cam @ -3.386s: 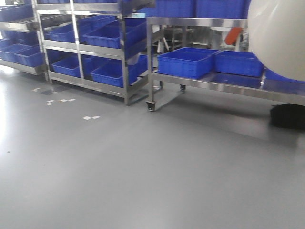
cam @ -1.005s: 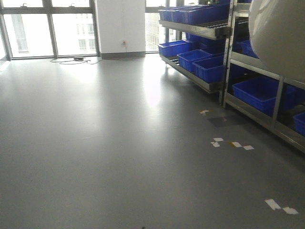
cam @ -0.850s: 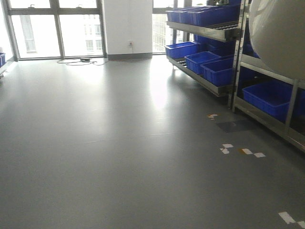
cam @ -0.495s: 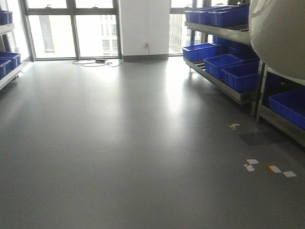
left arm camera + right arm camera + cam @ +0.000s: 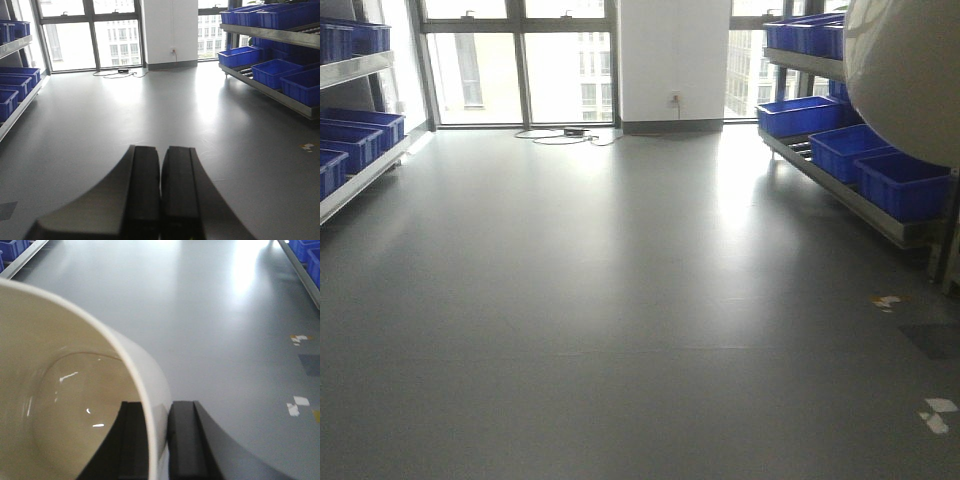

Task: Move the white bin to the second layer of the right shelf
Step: 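Drive toward the windows and turn toward the roller shelf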

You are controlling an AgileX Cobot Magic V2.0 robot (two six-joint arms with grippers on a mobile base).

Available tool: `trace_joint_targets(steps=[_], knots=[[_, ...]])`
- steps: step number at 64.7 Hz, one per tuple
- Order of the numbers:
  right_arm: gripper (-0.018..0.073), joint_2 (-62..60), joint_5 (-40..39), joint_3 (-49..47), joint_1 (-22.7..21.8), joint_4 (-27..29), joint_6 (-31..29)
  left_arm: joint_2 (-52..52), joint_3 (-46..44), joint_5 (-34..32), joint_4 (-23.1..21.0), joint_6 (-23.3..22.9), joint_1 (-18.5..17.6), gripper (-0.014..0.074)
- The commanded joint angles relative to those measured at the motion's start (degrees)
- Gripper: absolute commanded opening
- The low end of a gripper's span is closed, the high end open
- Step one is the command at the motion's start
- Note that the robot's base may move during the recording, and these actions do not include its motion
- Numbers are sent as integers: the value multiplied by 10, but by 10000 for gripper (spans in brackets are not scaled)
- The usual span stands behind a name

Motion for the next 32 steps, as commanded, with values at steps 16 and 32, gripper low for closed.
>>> trace_joint_targets(steps=[16,32], knots=[[57,0,-58,-18,-3,-1,-2,-8,21,-48,-3,-2,-3,85],[57,0,-58,-18,-3,-1,-2,-8,21,-48,-3,-2,-3,85]])
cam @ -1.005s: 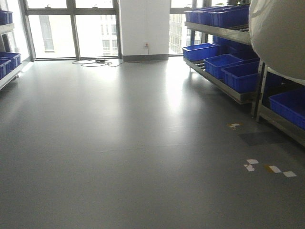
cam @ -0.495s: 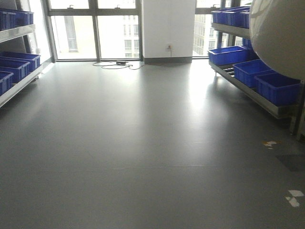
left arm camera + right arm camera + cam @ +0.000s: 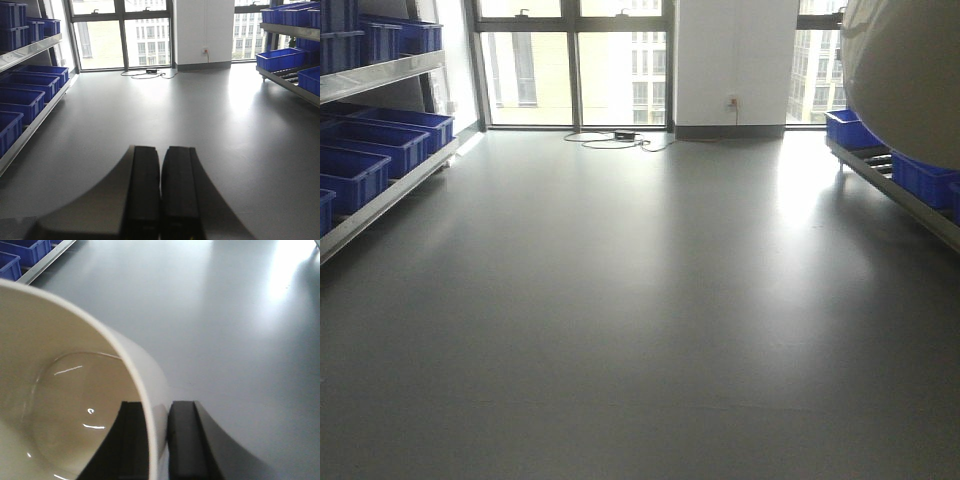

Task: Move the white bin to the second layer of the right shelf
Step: 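Drive toward the windows and turn toward the roller shelf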

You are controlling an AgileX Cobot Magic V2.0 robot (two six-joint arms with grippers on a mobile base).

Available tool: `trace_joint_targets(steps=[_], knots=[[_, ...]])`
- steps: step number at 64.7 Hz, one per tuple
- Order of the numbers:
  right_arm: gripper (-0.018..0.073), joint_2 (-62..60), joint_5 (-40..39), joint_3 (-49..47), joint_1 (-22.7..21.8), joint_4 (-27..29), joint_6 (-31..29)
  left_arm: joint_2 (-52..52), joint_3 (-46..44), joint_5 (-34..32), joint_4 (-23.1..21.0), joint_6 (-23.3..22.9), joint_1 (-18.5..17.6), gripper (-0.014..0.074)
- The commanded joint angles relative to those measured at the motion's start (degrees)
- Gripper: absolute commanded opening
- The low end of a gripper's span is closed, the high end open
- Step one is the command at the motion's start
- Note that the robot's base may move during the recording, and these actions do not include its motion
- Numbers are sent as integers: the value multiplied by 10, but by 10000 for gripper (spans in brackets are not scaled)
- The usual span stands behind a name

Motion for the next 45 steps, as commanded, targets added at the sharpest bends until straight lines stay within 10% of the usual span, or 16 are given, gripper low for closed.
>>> trace_joint_targets(steps=[1,45], knots=[[57,0,-58,-18,-3,-1,-2,-8,21,-48,-3,-2,-3,85],[57,0,-58,-18,-3,-1,-2,-8,21,-48,-3,-2,-3,85]])
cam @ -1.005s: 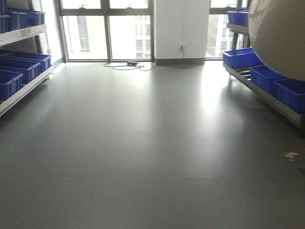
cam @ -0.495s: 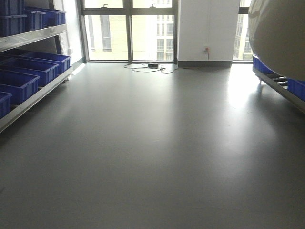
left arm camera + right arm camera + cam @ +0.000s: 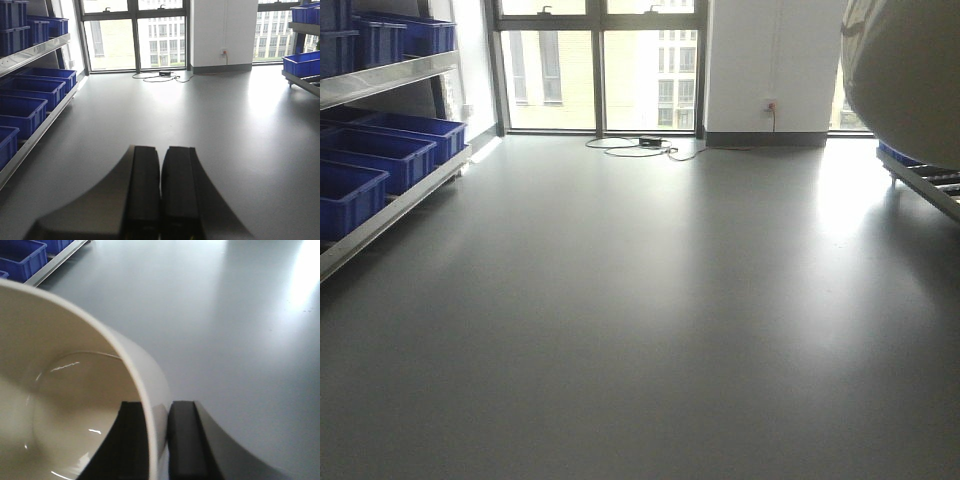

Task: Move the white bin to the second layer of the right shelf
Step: 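Drive toward the windows and turn toward the roller shelf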

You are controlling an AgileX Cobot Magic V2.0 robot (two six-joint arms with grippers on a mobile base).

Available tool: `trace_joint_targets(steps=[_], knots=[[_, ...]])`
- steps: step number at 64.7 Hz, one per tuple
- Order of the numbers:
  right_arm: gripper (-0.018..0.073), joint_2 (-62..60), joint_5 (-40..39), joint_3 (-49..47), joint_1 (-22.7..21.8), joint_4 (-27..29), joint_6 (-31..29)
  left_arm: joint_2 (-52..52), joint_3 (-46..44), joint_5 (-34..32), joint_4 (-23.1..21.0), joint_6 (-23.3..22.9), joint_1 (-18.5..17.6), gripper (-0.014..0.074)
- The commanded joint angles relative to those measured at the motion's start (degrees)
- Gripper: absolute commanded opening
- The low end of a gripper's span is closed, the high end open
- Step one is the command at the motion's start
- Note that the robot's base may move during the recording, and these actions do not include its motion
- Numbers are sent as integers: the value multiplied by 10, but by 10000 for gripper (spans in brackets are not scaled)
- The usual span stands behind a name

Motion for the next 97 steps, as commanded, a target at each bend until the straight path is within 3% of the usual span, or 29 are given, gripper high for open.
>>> trace_joint_targets(steps=[1,97], knots=[[57,0,-58,-18,-3,-1,-2,-8,21,-48,-3,-2,-3,85],[57,0,-58,-18,-3,-1,-2,-8,21,-48,-3,-2,-3,85]])
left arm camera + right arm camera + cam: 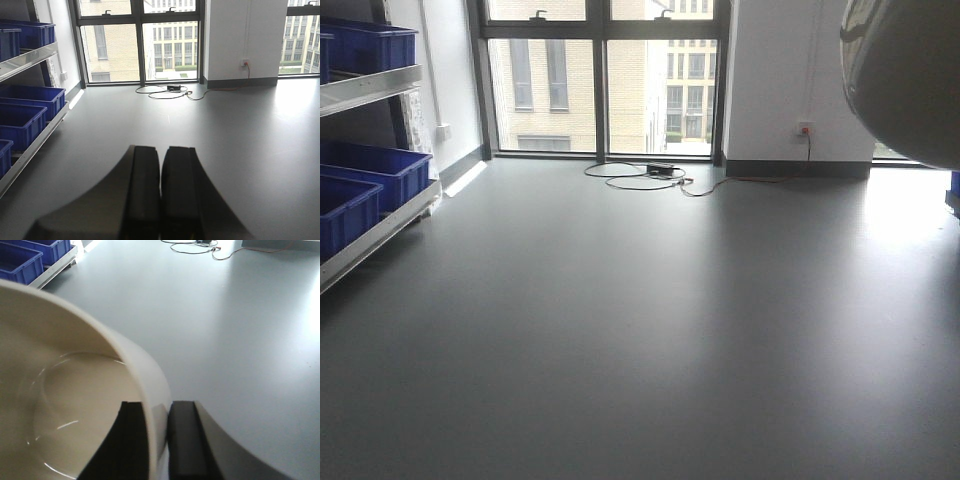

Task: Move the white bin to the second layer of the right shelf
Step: 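Drive toward the windows and turn toward the roller shelf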

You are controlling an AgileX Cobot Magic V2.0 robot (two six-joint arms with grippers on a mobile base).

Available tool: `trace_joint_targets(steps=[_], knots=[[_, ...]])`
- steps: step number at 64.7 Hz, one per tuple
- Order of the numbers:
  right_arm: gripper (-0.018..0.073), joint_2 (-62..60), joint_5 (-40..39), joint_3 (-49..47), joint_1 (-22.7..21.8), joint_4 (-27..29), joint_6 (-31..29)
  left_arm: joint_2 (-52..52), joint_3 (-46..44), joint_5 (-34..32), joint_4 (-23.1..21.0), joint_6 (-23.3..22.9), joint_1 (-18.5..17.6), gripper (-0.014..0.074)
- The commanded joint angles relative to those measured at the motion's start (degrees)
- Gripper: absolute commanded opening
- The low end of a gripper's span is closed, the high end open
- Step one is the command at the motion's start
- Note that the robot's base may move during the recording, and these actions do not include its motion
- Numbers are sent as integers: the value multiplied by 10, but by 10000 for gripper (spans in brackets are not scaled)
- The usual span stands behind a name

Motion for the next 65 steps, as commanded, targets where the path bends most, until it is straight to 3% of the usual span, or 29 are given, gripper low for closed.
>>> trace_joint_targets(steps=[1,65], knots=[[57,0,-58,-18,-3,-1,-2,-8,21,-48,-3,-2,-3,85],[57,0,-58,-18,-3,-1,-2,-8,21,-48,-3,-2,-3,85]])
